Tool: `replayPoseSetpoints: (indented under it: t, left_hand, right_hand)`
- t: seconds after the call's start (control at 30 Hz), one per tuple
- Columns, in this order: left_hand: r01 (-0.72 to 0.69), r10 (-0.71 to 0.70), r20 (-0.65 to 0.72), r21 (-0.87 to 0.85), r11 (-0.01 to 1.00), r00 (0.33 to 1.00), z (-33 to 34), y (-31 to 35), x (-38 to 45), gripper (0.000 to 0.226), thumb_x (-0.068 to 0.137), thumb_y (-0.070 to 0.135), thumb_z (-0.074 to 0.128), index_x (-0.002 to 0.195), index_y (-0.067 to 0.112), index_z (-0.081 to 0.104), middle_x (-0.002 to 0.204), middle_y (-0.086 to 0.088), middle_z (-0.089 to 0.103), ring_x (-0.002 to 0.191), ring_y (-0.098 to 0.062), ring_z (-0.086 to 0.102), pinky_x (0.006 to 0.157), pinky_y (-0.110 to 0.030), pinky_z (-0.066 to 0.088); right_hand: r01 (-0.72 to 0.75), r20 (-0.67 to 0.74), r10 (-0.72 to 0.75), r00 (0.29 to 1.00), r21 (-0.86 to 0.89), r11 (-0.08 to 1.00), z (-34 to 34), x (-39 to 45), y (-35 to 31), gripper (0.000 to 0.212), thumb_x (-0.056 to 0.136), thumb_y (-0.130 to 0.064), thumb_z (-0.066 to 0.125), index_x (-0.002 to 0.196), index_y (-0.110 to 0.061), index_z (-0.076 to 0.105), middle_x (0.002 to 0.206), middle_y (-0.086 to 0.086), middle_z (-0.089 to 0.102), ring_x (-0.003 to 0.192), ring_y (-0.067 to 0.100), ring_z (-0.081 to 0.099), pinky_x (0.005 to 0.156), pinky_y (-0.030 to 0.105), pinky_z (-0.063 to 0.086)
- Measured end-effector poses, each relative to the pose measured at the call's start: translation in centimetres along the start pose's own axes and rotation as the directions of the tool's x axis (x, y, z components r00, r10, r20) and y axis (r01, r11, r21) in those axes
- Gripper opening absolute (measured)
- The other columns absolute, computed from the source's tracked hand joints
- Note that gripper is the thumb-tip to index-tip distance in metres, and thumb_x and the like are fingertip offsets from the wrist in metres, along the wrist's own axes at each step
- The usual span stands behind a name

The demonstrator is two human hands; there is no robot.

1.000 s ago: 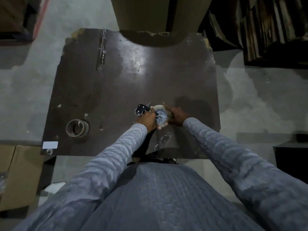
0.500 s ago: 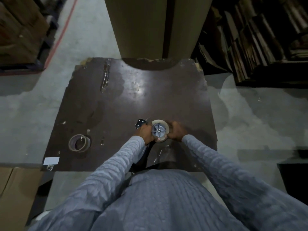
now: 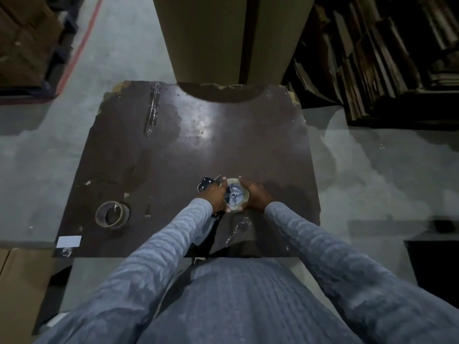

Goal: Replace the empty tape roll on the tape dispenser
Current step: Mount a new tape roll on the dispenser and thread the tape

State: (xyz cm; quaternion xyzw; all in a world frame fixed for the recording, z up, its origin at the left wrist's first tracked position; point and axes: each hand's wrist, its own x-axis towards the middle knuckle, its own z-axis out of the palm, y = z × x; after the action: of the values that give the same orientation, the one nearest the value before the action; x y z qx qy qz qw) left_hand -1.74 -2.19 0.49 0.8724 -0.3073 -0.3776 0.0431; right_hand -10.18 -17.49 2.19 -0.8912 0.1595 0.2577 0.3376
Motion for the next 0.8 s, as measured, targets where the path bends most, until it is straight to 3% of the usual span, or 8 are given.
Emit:
replayPoseSetpoints:
  t: [0.17,0.33,0.5,0.8]
  left_hand:
    - [-0.002,0.003,0.027,-0.029,1.000,1.000,0.3,-0.4,0.8,0.110,0.085,0.025,0.077,0.161,0.012,-0.001,0.167,-0.018,0.011,0.149,-0.041,0.028,0.120,-0.048,0.031]
    - [-0.001,0.004,0.046,-0.047,0.999,0.999,0.3,-0.7,1.8,0.110,0.084,0.025,0.076,0.161,0.013,-0.001,0.165,-0.022,0.017,0.145,-0.044,0.035,0.117,-0.049,0.036]
    - [-0.009,0.012,0.051,-0.043,0.999,0.999,0.5,-0.8,2.3,0.116,0.078,0.025,0.082,0.160,0.009,0.001,0.166,-0.020,0.013,0.148,-0.044,0.028,0.119,-0.051,0.032]
    - [0.002,0.001,0.078,-0.043,0.999,0.997,0.6,-0.8,2.7,0.118,0.078,0.025,0.082,0.161,0.011,-0.001,0.165,-0.021,0.014,0.148,-0.044,0.027,0.118,-0.052,0.033]
  right_hand:
    - [-0.021,0.036,0.022,0.999,-0.042,0.999,-0.1,0.8,0.3,0.100,0.084,-0.019,0.080,0.162,-0.014,0.017,0.161,0.011,0.036,0.147,0.029,0.039,0.120,0.030,0.030]
    - [-0.048,0.064,0.051,0.997,-0.043,0.998,-0.3,1.6,0.7,0.103,0.082,-0.013,0.081,0.162,-0.015,0.016,0.160,0.013,0.039,0.146,0.031,0.042,0.120,0.036,0.035]
    - [-0.061,0.068,0.062,0.996,-0.016,0.998,0.0,2.2,1.1,0.098,0.084,-0.014,0.079,0.161,-0.019,0.018,0.156,0.016,0.044,0.143,0.035,0.044,0.118,0.041,0.037]
    - [-0.060,0.071,0.061,0.996,-0.016,0.998,-0.1,2.6,1.4,0.104,0.079,-0.015,0.083,0.161,-0.018,0.019,0.160,0.009,0.039,0.147,0.034,0.039,0.120,0.038,0.035]
